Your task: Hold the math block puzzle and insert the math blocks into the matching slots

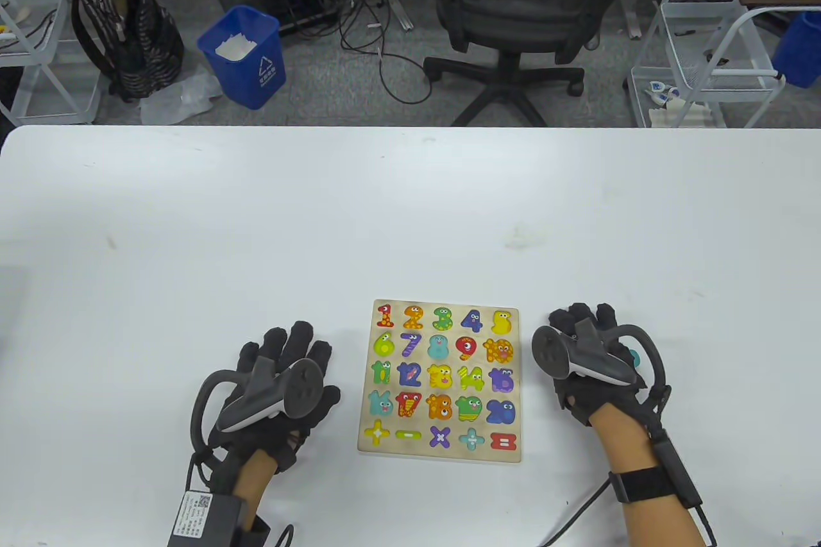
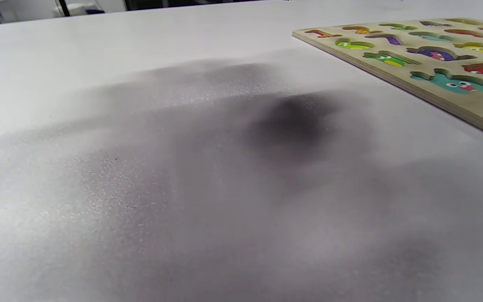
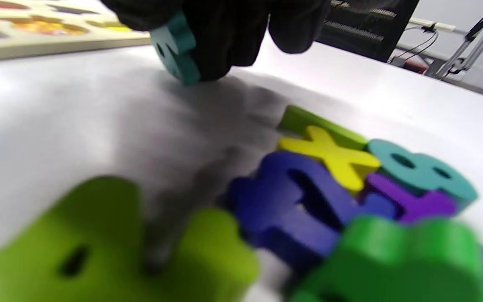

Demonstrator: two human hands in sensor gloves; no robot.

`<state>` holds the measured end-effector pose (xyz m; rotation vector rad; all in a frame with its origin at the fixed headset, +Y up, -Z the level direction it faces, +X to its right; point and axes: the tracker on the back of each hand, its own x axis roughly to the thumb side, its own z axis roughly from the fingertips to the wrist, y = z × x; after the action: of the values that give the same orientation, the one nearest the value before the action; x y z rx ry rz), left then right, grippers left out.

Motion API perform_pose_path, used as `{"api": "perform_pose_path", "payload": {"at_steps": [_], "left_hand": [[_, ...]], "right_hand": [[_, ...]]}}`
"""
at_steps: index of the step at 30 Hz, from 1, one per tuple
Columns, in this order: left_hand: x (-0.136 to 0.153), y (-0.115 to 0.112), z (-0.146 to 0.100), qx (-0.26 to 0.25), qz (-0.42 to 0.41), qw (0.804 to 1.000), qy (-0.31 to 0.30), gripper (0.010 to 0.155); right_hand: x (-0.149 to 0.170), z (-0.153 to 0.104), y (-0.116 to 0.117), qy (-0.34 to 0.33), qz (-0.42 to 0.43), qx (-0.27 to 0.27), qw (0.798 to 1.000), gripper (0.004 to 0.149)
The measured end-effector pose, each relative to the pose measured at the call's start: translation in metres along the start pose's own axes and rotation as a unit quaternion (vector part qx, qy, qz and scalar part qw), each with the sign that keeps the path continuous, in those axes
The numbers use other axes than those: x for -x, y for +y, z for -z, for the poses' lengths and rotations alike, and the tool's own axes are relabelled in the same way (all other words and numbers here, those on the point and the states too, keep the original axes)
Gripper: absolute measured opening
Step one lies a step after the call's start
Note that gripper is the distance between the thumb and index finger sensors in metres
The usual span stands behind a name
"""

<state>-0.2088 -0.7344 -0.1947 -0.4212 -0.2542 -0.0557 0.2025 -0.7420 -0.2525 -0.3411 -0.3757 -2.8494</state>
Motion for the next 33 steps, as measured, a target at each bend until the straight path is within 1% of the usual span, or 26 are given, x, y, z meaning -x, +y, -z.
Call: {"api": "perform_pose_path", "payload": {"at_steps": [3,5,9,11,14,15,18,19,21,23,24,27,29,33], "left_hand": [[0.003,-0.001,0.001,0.002,-0.016,1.0,-0.004,0.073],[0.003,-0.001,0.001,0.005,-0.012,1.0,-0.001,0.073],[0.002,-0.002,0.002,0.008,-0.006,1.0,0.0,0.073],[0.001,-0.002,0.002,0.011,-0.007,1.0,-0.001,0.073],[0.0,-0.003,0.002,0.016,-0.004,1.0,-0.001,0.073],[0.0,-0.003,0.002,0.018,-0.004,1.0,-0.002,0.073],[0.0,-0.003,0.002,0.021,-0.004,1.0,-0.002,0.073],[0.0,-0.003,0.002,0.021,-0.004,1.0,-0.002,0.073],[0.0,-0.003,0.002,0.021,-0.005,1.0,-0.002,0.073],[0.0,-0.003,0.002,0.019,-0.008,1.0,-0.003,0.073],[0.0,-0.003,0.002,0.018,-0.009,1.0,-0.003,0.073],[0.0,-0.003,0.002,0.019,-0.009,1.0,-0.003,0.073],[0.0,-0.003,0.002,0.021,-0.01,1.0,-0.004,0.072],[0.0,-0.003,0.002,0.02,-0.014,1.0,-0.007,0.072]], "right_hand": [[0.007,0.003,0.002,0.017,0.016,-0.007,1.0,0.046],[0.01,0.004,0.003,0.028,0.029,-0.025,0.999,0.046],[0.016,0.005,0.007,0.055,0.017,-0.056,0.997,0.047],[0.016,0.005,0.008,0.055,0.019,-0.045,0.997,0.047],[0.014,0.004,0.008,0.06,-0.016,-0.038,0.997,0.047],[0.013,0.006,0.01,0.055,-0.032,-0.053,0.997,0.048],[0.011,0.004,0.008,0.059,-0.044,-0.034,0.997,0.047],[0.011,0.004,0.008,0.06,-0.048,-0.041,0.996,0.047],[0.012,0.002,0.006,0.056,-0.032,-0.034,0.997,0.052],[0.013,0.0,0.003,0.051,-0.008,-0.029,0.998,0.066],[0.013,-0.001,0.003,0.055,-0.007,-0.036,0.998,0.069],[0.009,0.001,0.007,0.046,-0.054,-0.052,0.996,0.061],[0.009,0.001,0.006,0.032,-0.028,-0.052,0.998,0.058],[0.01,-0.001,0.005,0.027,-0.021,-0.087,0.996,0.058]]}}
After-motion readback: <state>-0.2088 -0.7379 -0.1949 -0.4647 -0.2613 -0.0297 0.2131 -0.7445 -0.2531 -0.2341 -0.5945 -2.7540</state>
